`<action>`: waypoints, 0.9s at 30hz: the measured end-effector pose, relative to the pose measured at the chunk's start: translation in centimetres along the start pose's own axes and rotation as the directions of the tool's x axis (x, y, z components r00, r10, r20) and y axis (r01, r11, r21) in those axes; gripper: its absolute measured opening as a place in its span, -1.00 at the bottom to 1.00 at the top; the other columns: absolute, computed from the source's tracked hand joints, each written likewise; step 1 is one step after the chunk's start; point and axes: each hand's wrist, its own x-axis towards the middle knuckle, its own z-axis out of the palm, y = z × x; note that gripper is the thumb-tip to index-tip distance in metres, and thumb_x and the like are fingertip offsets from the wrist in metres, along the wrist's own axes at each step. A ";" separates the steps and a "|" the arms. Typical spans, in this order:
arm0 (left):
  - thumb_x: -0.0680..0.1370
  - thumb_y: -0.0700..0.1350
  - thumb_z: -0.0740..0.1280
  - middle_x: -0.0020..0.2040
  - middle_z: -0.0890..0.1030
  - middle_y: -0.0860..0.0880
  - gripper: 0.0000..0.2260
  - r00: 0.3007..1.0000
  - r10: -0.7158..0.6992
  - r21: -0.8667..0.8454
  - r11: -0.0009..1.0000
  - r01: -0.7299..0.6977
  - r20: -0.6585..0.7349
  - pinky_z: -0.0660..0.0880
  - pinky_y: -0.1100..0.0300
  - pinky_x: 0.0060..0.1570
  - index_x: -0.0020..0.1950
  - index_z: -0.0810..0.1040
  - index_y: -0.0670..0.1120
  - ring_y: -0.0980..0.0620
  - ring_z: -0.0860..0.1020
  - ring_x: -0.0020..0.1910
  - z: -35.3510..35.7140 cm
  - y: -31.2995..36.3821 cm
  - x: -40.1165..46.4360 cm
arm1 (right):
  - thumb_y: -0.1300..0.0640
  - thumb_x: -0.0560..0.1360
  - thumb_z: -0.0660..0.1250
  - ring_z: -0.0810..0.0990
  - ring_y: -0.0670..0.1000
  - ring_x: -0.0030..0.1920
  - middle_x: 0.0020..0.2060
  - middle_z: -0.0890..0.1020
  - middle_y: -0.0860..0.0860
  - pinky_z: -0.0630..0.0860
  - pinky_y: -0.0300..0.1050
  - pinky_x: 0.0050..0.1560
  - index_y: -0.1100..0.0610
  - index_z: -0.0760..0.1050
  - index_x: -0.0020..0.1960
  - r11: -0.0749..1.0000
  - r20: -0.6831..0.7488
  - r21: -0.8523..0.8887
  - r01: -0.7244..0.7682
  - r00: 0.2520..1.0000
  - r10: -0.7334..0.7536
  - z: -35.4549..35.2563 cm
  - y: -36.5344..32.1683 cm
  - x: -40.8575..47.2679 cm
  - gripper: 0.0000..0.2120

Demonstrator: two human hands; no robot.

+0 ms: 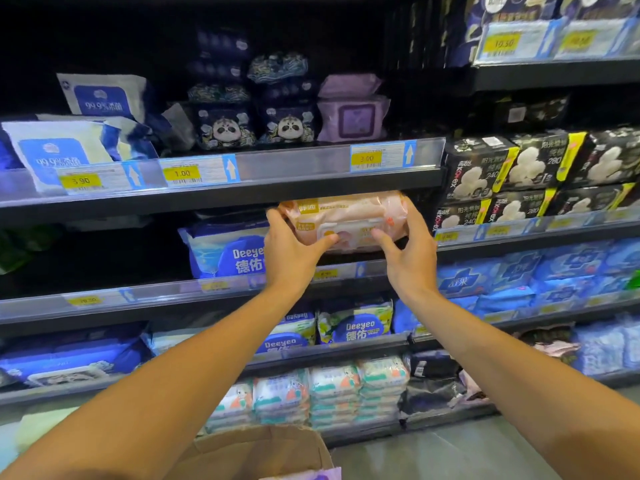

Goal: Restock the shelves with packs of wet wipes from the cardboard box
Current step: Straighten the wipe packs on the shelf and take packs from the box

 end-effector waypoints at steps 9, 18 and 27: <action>0.48 -0.12 0.51 0.45 0.27 -0.04 -0.72 0.980 0.046 0.343 0.933 -0.111 0.194 0.45 0.21 0.12 0.11 0.54 -0.17 0.00 0.43 0.29 -0.4 -1.5 0.2 | 0.06 0.61 0.28 0.59 0.05 0.01 -0.01 0.60 -0.03 0.56 0.02 -0.04 -0.04 0.41 0.28 0.973 0.133 -0.222 -0.061 0.987 0.092 0.2 2.6 -0.1 -0.75; 0.51 -0.12 0.40 0.38 0.43 0.03 -0.54 0.901 0.308 0.498 0.755 -0.427 0.306 0.44 0.02 0.26 0.40 0.43 -0.05 -0.04 0.35 0.37 -8.3 -4.0 -3.1 | 0.15 0.55 0.37 0.20 0.05 0.54 0.52 0.25 -0.04 0.29 -0.04 0.43 -0.08 0.37 0.45 0.895 0.220 -0.337 0.294 0.948 -0.228 -0.6 0.0 -5.1 -0.50; 0.62 0.16 0.18 0.53 0.35 -0.07 -0.46 0.815 0.185 0.721 0.389 -0.573 0.548 0.29 -0.10 0.47 0.56 0.30 -0.03 -0.12 0.16 0.58 -11.5 -6.9 -3.1 | -0.14 0.62 0.22 0.22 0.13 0.55 0.60 0.14 -0.03 0.32 0.08 0.48 -0.10 0.19 0.58 0.717 0.511 -0.533 0.450 0.846 -0.152 0.7 1.1 -6.2 -0.44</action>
